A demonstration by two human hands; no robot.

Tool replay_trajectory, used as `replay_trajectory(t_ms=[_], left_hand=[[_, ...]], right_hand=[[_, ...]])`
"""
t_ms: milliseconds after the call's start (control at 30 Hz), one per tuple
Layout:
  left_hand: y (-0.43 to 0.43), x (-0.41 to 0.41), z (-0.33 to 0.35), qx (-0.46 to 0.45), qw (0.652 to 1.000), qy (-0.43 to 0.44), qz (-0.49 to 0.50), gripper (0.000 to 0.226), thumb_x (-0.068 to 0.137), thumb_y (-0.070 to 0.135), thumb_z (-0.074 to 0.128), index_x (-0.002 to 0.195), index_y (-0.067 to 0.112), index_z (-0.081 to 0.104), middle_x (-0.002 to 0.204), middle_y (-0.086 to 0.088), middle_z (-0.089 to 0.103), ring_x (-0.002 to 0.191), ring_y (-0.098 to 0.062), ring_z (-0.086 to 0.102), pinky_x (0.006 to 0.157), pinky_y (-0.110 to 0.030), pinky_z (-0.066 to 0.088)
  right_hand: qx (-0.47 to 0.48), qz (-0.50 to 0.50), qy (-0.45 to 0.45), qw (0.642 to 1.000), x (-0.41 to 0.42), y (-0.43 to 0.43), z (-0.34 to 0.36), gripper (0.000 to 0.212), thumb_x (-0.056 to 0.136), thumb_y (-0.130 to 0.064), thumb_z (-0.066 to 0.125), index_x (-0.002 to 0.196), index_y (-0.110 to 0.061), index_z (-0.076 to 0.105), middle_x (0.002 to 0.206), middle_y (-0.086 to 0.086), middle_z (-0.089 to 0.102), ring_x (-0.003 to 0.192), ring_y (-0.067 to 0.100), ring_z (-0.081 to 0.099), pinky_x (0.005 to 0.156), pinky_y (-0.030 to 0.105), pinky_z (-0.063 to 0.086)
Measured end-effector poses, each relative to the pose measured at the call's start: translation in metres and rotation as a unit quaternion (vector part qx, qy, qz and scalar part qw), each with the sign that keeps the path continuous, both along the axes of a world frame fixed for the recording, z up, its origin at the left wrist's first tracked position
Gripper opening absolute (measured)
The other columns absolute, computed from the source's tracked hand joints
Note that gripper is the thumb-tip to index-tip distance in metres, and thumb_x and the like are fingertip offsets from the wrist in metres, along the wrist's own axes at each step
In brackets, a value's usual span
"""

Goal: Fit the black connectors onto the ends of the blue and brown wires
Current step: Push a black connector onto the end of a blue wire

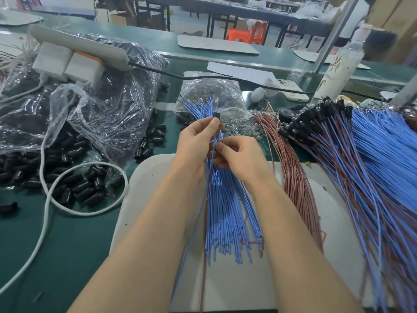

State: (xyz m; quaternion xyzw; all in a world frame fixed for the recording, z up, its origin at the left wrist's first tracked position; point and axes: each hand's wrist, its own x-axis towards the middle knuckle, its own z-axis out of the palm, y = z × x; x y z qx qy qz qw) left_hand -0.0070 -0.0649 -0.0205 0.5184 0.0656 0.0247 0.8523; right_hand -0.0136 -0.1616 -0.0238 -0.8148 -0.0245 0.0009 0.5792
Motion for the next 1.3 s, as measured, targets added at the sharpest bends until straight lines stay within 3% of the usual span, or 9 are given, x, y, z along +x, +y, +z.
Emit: replay_trajectory(t_ms=[500,767,933,1200,1300], left_hand=[[0.0005,0.0014,0.0001,-0.018,1.0,0.014,0.011,0.01,0.093,0.013,0.058,0.084,0.014,0.062,0.081,0.001,0.066,0.047,-0.005,0.054,0.04,-0.017,0.04],[-0.0005,0.003,-0.0036,0.038,0.999,0.005,0.002,0.01,0.094,0.014,0.057,0.085,0.012,0.062,0.085,-0.002,0.066,0.058,-0.013,0.052,0.044,-0.022,0.043],[-0.0021,0.0024,-0.0035,0.045,0.999,-0.006,-0.004,0.01,0.093,0.012,0.058,0.085,0.011,0.063,0.083,-0.004,0.066,0.057,-0.012,0.054,0.046,-0.024,0.044],[-0.0032,0.0016,-0.0023,0.049,0.999,-0.012,0.002,0.009,0.093,0.011,0.058,0.085,0.013,0.062,0.086,-0.006,0.065,0.065,-0.015,0.056,0.046,-0.022,0.043],[-0.003,0.0016,-0.0025,0.043,0.999,-0.016,0.008,0.011,0.093,0.011,0.057,0.084,0.014,0.062,0.086,-0.005,0.066,0.07,-0.017,0.055,0.053,-0.025,0.044]], right_hand=[[0.059,0.033,0.033,0.997,-0.0001,0.0016,-0.002,0.024,0.096,0.0,0.047,0.079,-0.007,0.062,0.068,0.009,0.063,0.046,0.002,0.058,0.052,0.015,0.051],[0.037,-0.017,-0.003,0.999,0.0003,0.0005,-0.0018,0.023,0.093,-0.004,0.051,0.075,-0.008,0.065,0.063,0.002,0.064,0.046,0.003,0.057,0.053,0.018,0.051],[0.003,-0.062,-0.041,0.997,0.0021,-0.0019,-0.0039,0.016,0.091,-0.015,0.06,0.076,-0.017,0.064,0.067,-0.001,0.066,0.05,0.004,0.059,0.062,0.027,0.053],[0.014,-0.054,-0.037,0.998,0.0048,-0.0003,-0.0074,0.02,0.093,-0.01,0.058,0.075,-0.018,0.061,0.065,-0.002,0.065,0.049,0.005,0.06,0.067,0.033,0.056],[0.022,-0.052,-0.036,0.998,0.0038,0.0004,-0.0082,0.02,0.092,-0.01,0.059,0.074,-0.018,0.061,0.061,-0.003,0.064,0.048,0.005,0.06,0.069,0.036,0.056]])
